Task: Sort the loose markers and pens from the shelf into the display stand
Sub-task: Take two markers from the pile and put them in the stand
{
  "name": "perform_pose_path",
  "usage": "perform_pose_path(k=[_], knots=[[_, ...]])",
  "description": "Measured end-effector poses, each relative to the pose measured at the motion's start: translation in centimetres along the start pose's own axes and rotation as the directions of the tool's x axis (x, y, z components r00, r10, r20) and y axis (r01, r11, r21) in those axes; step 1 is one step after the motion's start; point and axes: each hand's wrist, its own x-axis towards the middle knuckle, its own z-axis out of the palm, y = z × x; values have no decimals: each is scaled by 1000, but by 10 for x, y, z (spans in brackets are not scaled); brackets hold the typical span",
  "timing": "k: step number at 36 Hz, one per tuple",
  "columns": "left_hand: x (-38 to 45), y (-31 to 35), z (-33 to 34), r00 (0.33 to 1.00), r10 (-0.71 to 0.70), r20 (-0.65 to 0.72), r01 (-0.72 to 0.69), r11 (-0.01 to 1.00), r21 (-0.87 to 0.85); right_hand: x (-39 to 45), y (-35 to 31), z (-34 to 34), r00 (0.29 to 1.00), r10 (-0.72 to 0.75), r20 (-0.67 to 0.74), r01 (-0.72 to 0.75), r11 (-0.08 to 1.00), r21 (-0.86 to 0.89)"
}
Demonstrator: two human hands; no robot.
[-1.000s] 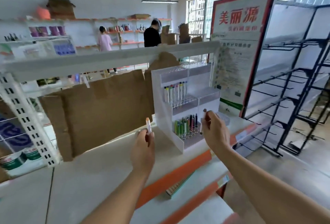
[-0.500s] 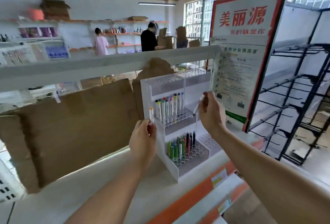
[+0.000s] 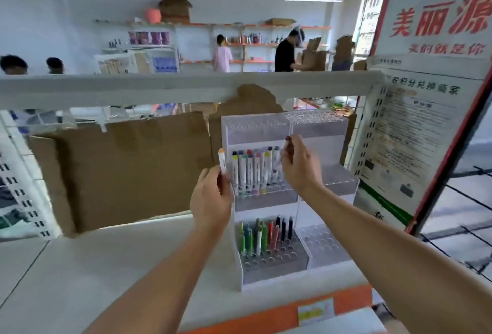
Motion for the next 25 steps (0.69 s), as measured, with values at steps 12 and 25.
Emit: perform_pose_path(k=[12, 25], knots=[[-10, 9, 3, 998, -2, -59, 6, 998, 66, 8, 14, 13, 967, 15, 253, 17, 992, -125], [-4, 4, 7, 999, -14, -44, 15, 1000, 28, 6, 16, 23, 962, 88, 259, -21, 968, -251]])
